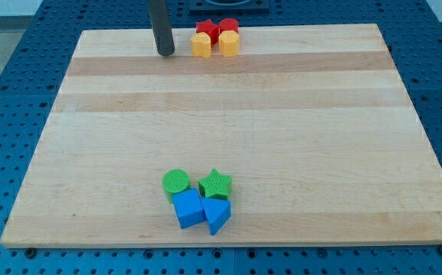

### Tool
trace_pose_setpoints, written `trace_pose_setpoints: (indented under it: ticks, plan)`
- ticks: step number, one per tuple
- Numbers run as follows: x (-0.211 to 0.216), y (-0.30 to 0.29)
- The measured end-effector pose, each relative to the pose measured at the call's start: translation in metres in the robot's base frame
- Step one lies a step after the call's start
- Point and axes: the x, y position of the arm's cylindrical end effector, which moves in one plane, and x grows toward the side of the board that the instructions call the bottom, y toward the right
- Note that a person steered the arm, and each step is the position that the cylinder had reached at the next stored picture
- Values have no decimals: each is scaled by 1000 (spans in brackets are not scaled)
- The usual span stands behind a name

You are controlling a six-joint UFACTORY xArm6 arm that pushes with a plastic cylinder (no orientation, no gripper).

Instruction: Move your arm closer to red circle

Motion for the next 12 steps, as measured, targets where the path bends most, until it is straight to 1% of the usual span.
trace_pose_setpoints:
  ticks: [2, 3, 4, 5, 6, 7, 8, 10, 11, 12]
  plan:
    - [0, 0]
    - [19, 3]
    - [74, 6]
    - [138, 45]
    - [185, 121]
    - [203, 160]
    - [203, 160]
    - [202, 115]
    - [173, 158]
    - [117, 226]
